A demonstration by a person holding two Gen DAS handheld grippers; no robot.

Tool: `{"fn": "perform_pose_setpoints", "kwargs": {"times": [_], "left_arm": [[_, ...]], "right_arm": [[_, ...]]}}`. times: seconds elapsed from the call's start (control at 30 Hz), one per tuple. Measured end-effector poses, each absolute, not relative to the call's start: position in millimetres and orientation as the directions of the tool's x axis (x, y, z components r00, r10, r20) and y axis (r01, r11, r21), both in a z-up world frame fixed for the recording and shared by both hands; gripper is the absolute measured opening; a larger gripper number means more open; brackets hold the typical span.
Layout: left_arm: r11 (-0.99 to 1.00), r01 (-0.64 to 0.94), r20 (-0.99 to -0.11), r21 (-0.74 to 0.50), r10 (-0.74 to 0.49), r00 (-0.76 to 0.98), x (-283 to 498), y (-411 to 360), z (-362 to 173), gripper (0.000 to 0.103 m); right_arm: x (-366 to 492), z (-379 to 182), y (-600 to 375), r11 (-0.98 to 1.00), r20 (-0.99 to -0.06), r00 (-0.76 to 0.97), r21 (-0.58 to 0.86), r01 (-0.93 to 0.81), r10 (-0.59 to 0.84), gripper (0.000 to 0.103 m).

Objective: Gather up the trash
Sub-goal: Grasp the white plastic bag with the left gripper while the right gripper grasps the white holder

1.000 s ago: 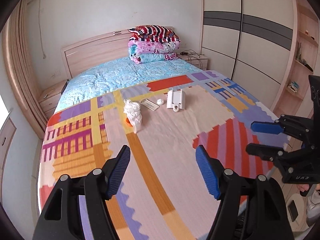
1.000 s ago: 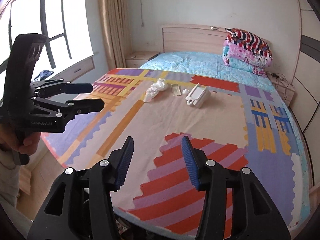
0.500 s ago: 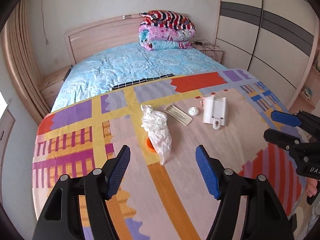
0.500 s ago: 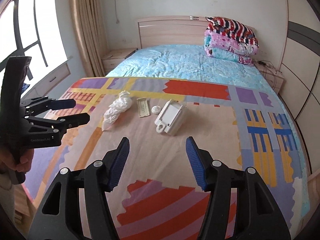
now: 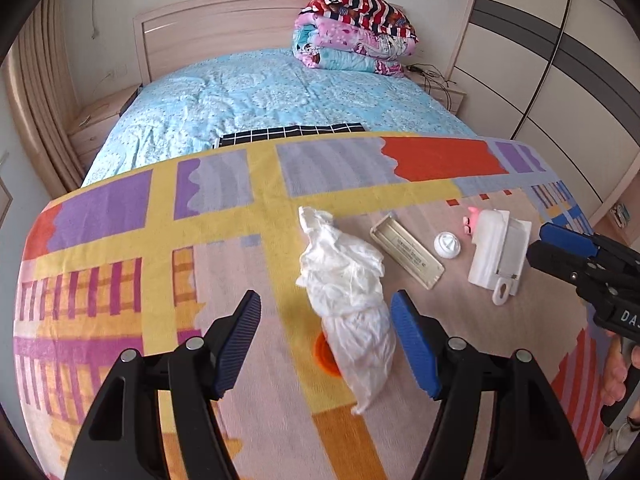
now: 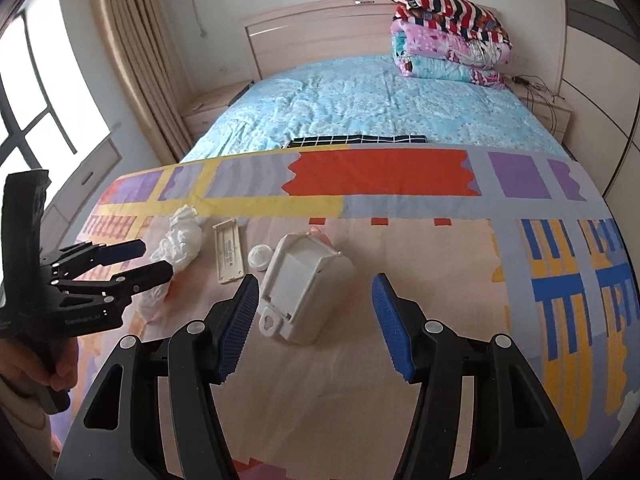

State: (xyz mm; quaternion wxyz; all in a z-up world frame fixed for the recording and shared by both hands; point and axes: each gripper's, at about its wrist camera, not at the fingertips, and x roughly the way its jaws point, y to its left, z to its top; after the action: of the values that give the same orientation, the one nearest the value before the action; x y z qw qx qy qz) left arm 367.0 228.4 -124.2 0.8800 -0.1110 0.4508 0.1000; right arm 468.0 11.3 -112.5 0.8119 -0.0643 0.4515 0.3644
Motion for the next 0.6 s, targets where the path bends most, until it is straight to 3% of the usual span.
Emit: {"fn": "perform_pose_setpoints", "kwargs": {"times": [0.17, 0.27, 0.4, 0.47, 0.6], "left_arm": [[0.958, -0.272, -0.821, -0.09, 0.084, 0.565, 384, 230, -132, 0.062], [0.957, -0.28, -0.823, -0.075, 0.099, 0.559, 389, 232, -132, 0.052], [0.953, -0.285, -0.816, -0.1, 0.086, 0.572, 386, 236, -131, 0.022], [0.946, -0.297, -0.809, -0.134, 0.069, 0.584, 382, 239, -128, 0.016], [0.945, -0.296, -0.781, -0.138, 0.081, 0.62, 370, 237, -112, 0.014]], "right_arm": [[474, -126, 16, 0.733, -0.792, 0.309, 0.239, -0.637, 0.526, 0.06], [477, -130, 17, 0.731, -0.785, 0.302, 0.262, -0.63, 0.541, 0.063], [480, -130, 19, 0.731, -0.776, 0.296, 0.289, -0.618, 0.557, 0.063], [480, -131, 22, 0.725, -0.774, 0.285, 0.302, -0.619, 0.566, 0.063], [478, -131, 24, 0.735, -0.773, 0.306, 0.285, -0.615, 0.555, 0.063]]}}
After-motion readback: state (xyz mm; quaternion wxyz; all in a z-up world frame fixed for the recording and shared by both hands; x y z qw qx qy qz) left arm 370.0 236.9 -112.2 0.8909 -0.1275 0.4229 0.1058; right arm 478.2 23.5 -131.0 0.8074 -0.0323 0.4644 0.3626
